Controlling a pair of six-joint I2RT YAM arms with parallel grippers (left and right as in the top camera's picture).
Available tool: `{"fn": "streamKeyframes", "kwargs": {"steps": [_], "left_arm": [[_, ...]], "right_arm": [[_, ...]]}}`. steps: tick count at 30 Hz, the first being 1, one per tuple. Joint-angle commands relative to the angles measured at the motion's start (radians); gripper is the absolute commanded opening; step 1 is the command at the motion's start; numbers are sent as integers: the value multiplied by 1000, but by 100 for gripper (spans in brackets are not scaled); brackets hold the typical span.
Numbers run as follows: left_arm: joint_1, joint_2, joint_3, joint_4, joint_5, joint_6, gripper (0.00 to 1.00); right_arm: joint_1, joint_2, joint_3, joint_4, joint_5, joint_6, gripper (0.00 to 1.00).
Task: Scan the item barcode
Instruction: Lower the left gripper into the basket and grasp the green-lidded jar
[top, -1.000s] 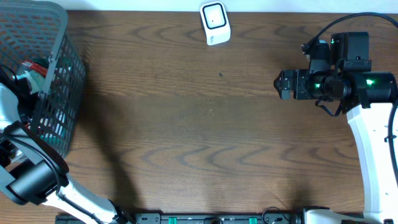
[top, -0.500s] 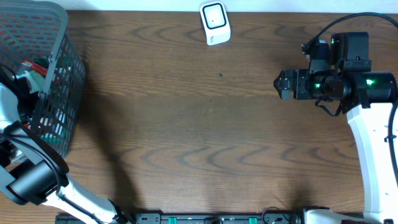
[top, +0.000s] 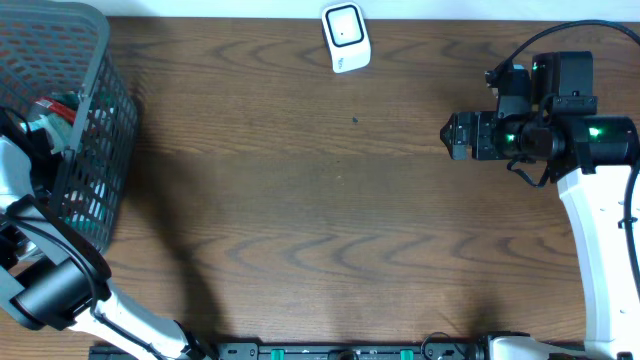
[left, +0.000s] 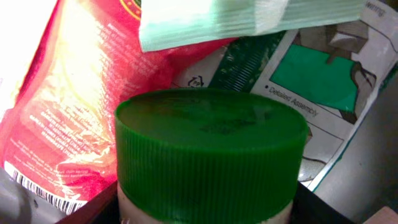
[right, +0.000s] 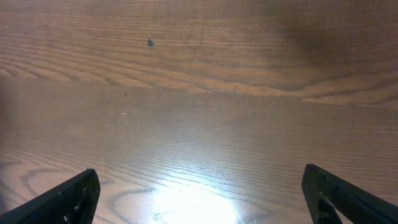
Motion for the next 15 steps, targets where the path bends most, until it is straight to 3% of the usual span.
{"fn": "streamKeyframes", "kwargs": {"steps": [1,8,15], "left_arm": [[6,-34,31,1,-18,-24,56],[6,-156,151,33,-18,-62,56],[-16,-375,201,183,-17,-117,51]], "right_arm": [[-6,1,11,-1,-12,10,99],[-6,1,11,-1,-12,10,99],[-6,1,11,-1,-12,10,99]]}}
